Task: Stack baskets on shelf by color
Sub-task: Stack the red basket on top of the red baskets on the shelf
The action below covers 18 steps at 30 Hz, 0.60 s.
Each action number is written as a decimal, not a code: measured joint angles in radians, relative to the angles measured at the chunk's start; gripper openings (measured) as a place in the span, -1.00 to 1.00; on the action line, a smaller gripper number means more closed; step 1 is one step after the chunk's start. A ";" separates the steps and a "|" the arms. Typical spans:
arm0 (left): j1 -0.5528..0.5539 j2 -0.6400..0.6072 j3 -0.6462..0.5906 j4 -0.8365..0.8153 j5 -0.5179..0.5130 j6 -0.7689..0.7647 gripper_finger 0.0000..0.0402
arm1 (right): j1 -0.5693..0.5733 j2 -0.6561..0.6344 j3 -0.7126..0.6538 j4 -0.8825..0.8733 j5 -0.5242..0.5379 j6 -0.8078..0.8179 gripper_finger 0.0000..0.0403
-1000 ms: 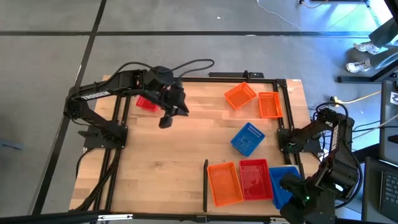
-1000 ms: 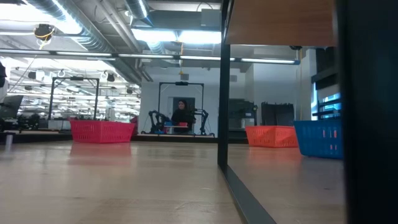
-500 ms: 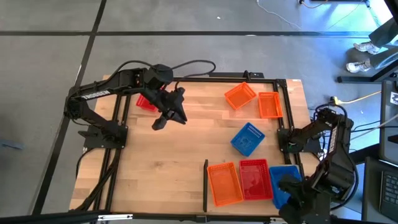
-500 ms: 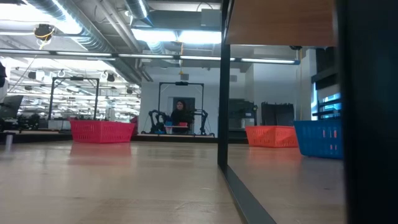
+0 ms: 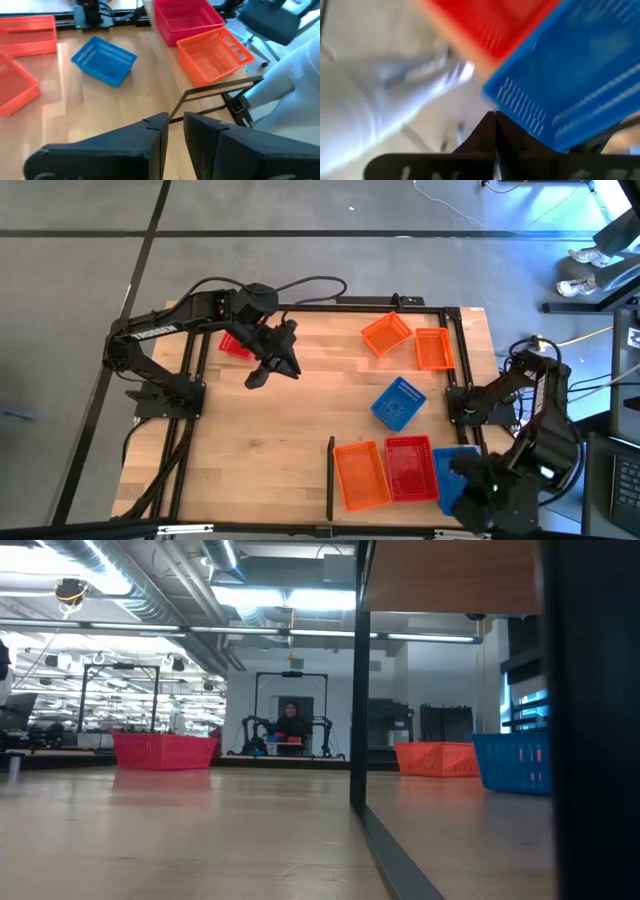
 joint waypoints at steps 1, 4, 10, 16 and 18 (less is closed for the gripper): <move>0.000 0.000 0.000 0.000 -0.017 -0.004 -0.74 | 0.000 0.000 0.023 -0.046 0.056 -0.002 -1.00; 0.000 0.000 0.000 0.000 -0.081 -0.007 -0.74 | -0.004 -0.015 0.060 -0.088 0.236 -0.054 -1.00; 0.019 0.000 0.000 -0.004 -0.092 -0.020 -0.75 | -0.051 -0.087 0.036 -0.094 0.647 -0.303 -1.00; 0.051 0.000 0.000 -0.007 -0.146 -0.098 -0.75 | -0.183 -0.200 -0.022 -0.094 0.839 -0.548 -1.00; 0.072 0.000 0.000 -0.015 -0.215 -0.166 -0.75 | -0.231 -0.248 -0.048 -0.094 0.879 -0.616 -1.00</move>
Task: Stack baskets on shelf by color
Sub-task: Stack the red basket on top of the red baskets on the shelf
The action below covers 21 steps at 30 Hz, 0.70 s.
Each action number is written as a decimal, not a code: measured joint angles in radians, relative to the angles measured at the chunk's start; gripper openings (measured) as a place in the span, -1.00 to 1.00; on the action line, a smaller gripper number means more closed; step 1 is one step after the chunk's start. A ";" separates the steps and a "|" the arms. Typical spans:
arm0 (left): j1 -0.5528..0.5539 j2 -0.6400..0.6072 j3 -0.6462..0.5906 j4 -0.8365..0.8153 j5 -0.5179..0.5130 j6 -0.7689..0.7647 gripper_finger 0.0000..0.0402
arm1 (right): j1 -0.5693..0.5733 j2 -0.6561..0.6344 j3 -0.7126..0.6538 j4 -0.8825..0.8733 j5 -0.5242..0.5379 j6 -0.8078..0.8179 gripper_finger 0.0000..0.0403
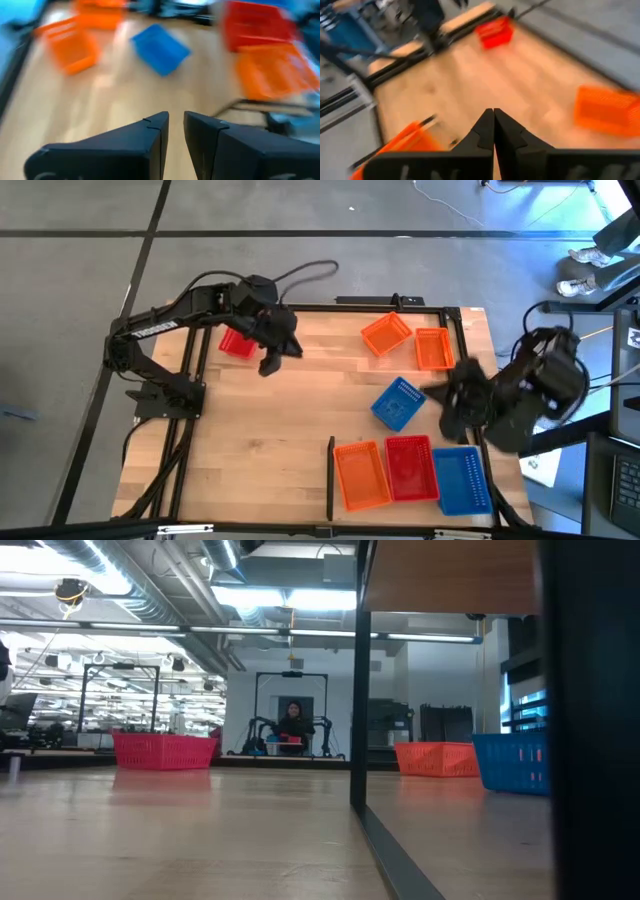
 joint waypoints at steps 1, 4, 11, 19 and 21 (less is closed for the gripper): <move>0.012 0.000 0.000 -0.015 -0.039 -0.028 -0.74 | -0.023 -0.028 -0.017 0.000 0.020 -0.031 -1.00; 0.055 0.000 0.000 -0.089 -0.149 -0.102 -0.75 | -0.085 -0.127 -0.077 0.000 0.047 -0.094 -1.00; 0.160 -0.001 -0.021 -0.177 -0.213 -0.287 -0.75 | -0.226 -0.374 -0.243 -0.002 0.064 -0.111 -1.00; 0.279 -0.001 -0.149 -0.209 -0.264 -0.486 -0.74 | -0.297 -0.559 -0.385 -0.002 0.070 -0.122 -1.00; 0.306 -0.001 -0.208 -0.210 -0.294 -0.528 -0.75 | -0.299 -0.577 -0.405 -0.001 0.053 -0.137 -1.00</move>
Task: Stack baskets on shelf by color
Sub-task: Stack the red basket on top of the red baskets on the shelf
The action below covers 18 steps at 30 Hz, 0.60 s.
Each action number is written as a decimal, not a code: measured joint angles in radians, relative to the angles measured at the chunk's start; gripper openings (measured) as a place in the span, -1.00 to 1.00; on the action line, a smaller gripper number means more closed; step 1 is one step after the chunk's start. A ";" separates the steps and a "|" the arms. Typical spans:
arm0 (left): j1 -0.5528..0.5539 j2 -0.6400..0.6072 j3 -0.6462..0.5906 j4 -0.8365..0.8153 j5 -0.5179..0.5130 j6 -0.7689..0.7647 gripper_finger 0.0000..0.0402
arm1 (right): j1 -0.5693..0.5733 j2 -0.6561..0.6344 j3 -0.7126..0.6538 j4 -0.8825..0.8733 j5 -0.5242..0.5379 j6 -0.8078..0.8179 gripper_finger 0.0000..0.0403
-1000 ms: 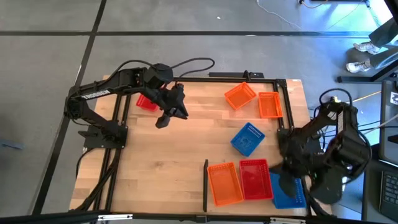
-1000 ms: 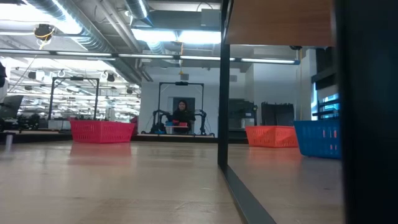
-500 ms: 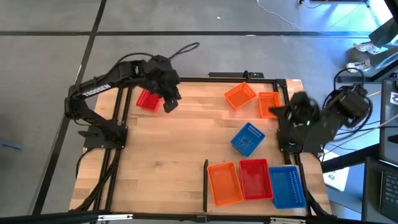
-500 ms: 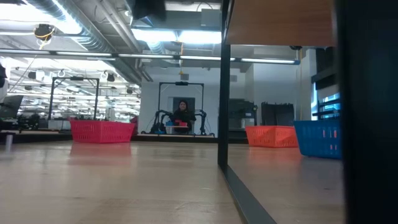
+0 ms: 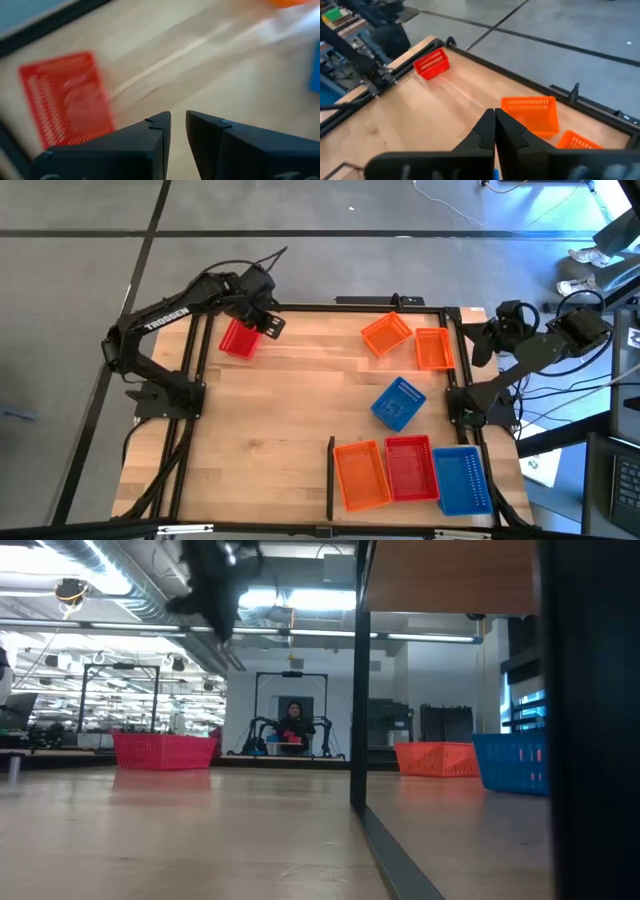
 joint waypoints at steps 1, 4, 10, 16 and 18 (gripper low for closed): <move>0.013 0.000 -0.031 0.000 -0.014 -0.019 -0.74 | 0.000 -0.004 -0.005 0.000 -0.010 -0.003 -1.00; 0.053 0.000 -0.109 0.026 -0.028 -0.040 -0.75 | 0.000 0.002 -0.007 0.003 -0.016 -0.007 -1.00; 0.119 0.001 -0.257 0.180 -0.029 -0.040 -0.75 | 0.000 0.054 -0.007 0.047 -0.016 -0.075 -1.00; 0.200 0.001 -0.389 0.285 -0.032 -0.040 -0.75 | 0.000 0.114 -0.007 0.097 0.014 -0.080 -1.00; 0.220 0.001 -0.428 0.323 -0.031 -0.040 -0.74 | 0.000 0.129 -0.007 0.115 0.015 -0.080 -1.00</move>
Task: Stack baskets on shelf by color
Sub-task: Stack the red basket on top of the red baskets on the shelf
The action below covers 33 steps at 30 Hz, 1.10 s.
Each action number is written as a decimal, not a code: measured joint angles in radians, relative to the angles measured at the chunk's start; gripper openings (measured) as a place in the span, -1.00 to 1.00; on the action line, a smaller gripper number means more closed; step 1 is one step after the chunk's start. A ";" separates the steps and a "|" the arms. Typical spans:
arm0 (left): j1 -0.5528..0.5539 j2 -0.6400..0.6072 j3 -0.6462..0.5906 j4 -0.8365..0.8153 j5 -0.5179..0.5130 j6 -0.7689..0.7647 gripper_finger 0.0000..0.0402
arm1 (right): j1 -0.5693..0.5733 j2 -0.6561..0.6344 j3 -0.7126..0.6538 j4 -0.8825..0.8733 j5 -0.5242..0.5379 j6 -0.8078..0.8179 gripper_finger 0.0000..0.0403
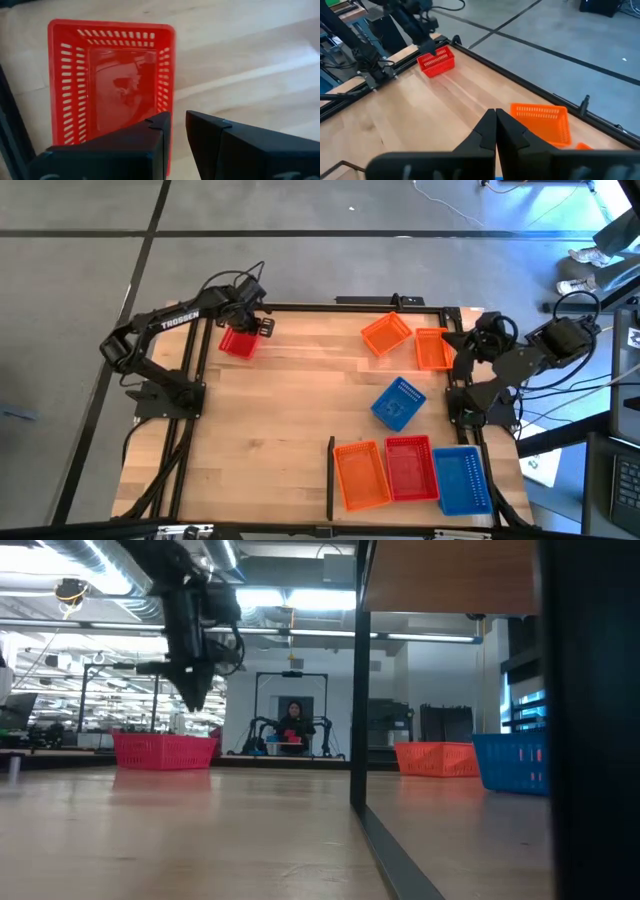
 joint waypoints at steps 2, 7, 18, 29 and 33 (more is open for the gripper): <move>0.018 0.000 -0.034 0.043 0.026 0.000 -0.75 | 0.000 0.015 0.000 0.015 0.000 0.000 -1.00; 0.034 0.000 -0.121 0.169 0.120 0.000 -0.74 | 0.000 0.046 0.000 0.047 0.000 0.000 -1.00; 0.023 0.000 -0.166 0.233 0.061 0.024 -0.74 | 0.000 0.054 0.000 0.056 -0.006 0.011 -1.00; 0.012 0.034 -0.166 0.228 0.016 0.027 -0.75 | -0.001 0.054 0.000 0.056 -0.006 0.011 -1.00; 0.013 0.080 -0.166 0.228 0.008 0.028 -0.75 | -0.001 0.054 0.000 0.059 -0.006 0.011 -1.00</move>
